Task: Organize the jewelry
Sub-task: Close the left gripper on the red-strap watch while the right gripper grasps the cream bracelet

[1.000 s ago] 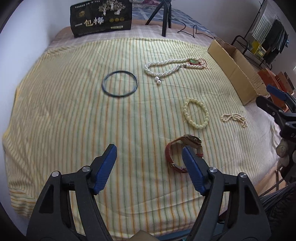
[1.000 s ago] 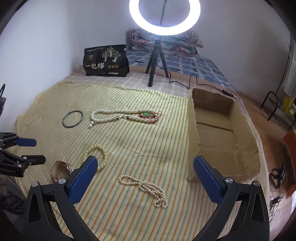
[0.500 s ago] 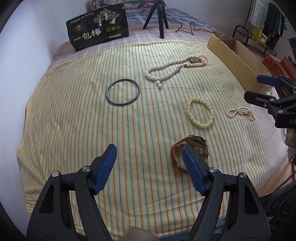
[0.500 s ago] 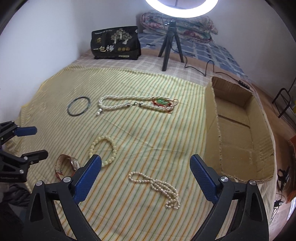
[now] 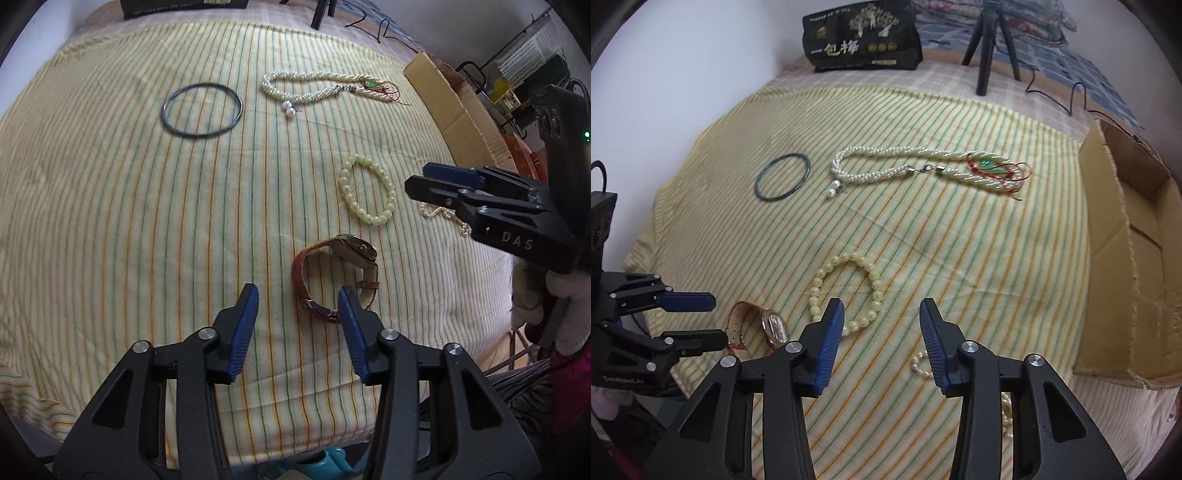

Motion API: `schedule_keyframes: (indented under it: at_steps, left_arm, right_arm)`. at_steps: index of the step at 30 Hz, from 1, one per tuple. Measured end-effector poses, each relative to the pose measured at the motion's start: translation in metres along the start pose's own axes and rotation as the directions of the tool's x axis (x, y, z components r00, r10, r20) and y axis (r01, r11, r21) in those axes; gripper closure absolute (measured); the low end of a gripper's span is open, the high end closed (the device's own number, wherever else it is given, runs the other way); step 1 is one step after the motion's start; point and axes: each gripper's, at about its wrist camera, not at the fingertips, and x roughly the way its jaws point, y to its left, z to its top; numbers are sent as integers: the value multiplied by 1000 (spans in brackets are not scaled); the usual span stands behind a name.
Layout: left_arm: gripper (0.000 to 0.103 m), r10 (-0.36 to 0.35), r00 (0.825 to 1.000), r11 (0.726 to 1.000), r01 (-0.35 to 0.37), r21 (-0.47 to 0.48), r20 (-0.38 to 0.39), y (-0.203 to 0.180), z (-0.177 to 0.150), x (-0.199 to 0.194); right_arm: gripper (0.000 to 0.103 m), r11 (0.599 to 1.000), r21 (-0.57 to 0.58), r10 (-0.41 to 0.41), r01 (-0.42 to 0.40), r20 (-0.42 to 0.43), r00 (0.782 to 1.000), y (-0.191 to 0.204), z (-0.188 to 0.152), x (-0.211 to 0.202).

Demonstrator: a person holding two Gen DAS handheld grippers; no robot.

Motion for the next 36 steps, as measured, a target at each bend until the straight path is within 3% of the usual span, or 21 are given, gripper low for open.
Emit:
schedule_keyframes:
  at_steps: [6,18,20,22,36]
  left_arm:
    - [70,-17,1000,999,16,-36,-25,2,6,11]
    - [88,48,998,999,-48,-9,-34,0,11,28]
    - [94,63,998,998,-63,2,-26,-2,13,29]
    - [97,77,997,997,-77,13,-19,-6,16,31]
    - [97,54,998,998,-55,29,44,-10,16,12]
  right_arm:
    - [72,999,25,32,-31,-30,999,1,8,13]
    - [79,1000,-4,11,-12,-77,997,5,16,40]
    - [83,1000,-15,-6,5,-74,997,9,17,42]
    - [97,1000,-25,-17,16,-57,998,11,18,42]
    - [97,1000,18,19,-20,61,998,0,20,-3]
